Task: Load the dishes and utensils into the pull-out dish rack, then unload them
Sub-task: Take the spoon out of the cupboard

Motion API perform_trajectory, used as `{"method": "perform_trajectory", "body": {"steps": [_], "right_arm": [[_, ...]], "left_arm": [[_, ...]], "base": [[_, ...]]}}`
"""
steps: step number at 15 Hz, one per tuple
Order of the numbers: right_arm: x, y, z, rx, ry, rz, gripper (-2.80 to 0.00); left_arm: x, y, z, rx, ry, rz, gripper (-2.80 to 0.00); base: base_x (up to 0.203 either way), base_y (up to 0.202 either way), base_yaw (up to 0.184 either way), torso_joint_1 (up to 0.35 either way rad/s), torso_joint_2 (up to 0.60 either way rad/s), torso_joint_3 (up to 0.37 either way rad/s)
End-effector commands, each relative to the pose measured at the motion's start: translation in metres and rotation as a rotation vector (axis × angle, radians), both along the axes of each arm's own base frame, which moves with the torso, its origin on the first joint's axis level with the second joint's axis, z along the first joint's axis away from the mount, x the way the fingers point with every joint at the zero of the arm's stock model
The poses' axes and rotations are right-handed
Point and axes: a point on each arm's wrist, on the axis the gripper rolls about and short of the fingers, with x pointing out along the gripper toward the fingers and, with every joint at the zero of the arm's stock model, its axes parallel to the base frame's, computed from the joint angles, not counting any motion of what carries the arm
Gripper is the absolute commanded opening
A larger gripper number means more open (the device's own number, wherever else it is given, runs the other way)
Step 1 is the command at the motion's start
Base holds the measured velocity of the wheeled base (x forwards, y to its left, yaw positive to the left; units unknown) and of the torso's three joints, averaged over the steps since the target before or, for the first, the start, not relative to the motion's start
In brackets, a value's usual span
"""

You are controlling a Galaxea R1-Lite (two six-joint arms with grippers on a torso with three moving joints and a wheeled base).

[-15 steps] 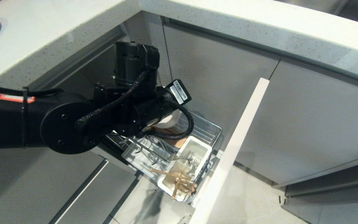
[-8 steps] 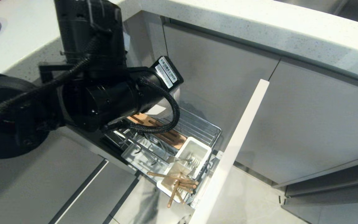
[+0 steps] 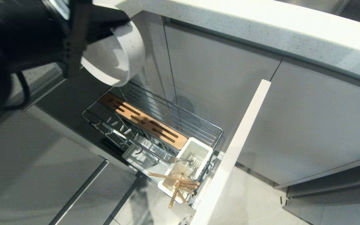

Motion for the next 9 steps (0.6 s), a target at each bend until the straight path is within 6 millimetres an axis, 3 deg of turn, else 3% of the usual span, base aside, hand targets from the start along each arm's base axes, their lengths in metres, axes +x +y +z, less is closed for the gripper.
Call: {"method": "perform_trajectory", "body": {"steps": [1,5,9], "right_arm": [[0.000,0.000,0.000,-0.001,-0.002,0.001,-2.80],[0.000,0.000,0.000,0.000,-0.003,0.000,-2.80],[0.000,0.000,0.000,0.001,-0.003,0.000,-2.80]], "left_arm": [[-0.029,0.040,0.022,-0.061,-0.102,0.008,-2.80],[-0.039,0.065,0.031,-0.031,-0.189,0.087,-2.80],[-0.040,0.100,0.044,0.024,-0.281,0.350,-2.80]], "base": [[0.000,0.000,0.000,0.000,0.00,0.000],[0.000,0.000,0.000,0.000,0.00,0.000],[0.000,0.000,0.000,0.000,0.00,0.000]]}}
